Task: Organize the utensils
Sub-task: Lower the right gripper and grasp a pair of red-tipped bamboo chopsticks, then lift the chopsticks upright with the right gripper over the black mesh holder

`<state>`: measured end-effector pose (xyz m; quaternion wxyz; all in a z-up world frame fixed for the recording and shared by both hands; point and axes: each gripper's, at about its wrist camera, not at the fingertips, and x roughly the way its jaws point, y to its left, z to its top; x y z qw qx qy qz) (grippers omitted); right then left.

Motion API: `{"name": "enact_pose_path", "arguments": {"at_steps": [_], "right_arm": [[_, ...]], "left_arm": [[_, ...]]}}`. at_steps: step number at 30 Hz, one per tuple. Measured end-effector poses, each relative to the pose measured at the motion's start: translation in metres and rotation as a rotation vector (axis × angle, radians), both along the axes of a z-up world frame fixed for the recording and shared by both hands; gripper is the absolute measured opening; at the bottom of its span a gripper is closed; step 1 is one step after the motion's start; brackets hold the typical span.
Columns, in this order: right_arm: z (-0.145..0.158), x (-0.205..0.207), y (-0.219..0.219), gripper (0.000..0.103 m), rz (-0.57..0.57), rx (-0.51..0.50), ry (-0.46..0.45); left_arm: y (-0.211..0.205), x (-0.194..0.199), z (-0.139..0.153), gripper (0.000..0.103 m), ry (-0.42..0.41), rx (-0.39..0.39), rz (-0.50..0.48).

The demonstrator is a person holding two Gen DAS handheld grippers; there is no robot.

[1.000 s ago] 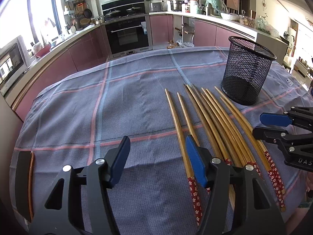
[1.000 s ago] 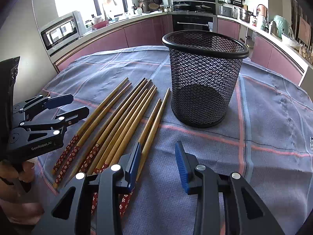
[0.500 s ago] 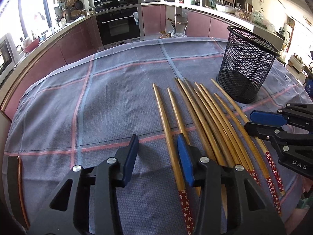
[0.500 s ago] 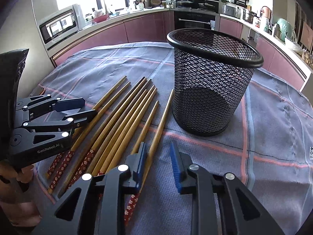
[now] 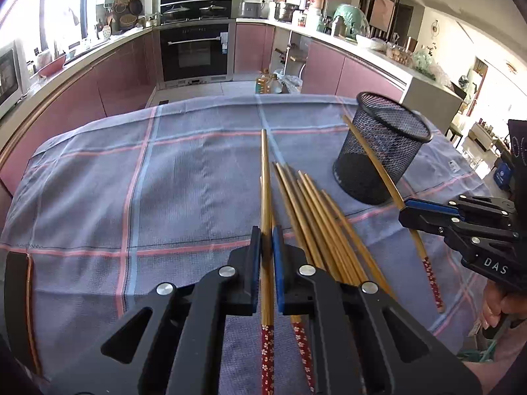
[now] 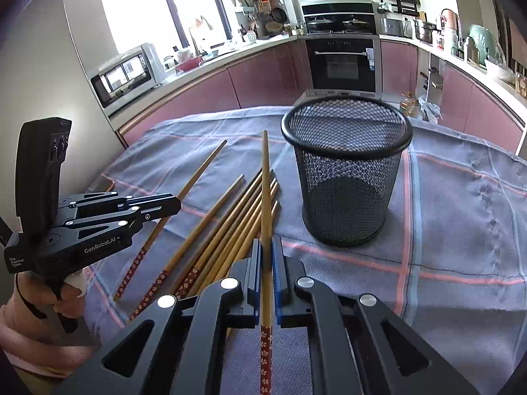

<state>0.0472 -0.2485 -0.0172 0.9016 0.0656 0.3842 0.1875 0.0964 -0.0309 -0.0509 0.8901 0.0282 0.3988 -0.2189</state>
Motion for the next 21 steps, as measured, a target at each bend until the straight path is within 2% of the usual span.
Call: {"name": "enact_pose_path", "arguments": {"at_steps": [12,21], "right_arm": [[0.067,-0.011,-0.032,0.005,-0.006,0.078,-0.215],[0.109,0.003,-0.05,0.005,-0.014,0.073,-0.329]], "left_arm": [[0.01,-0.036,0.102,0.008,-0.157,-0.17,-0.094],[-0.011,-0.028,0.161,0.008,-0.265,-0.277,-0.14]]}}
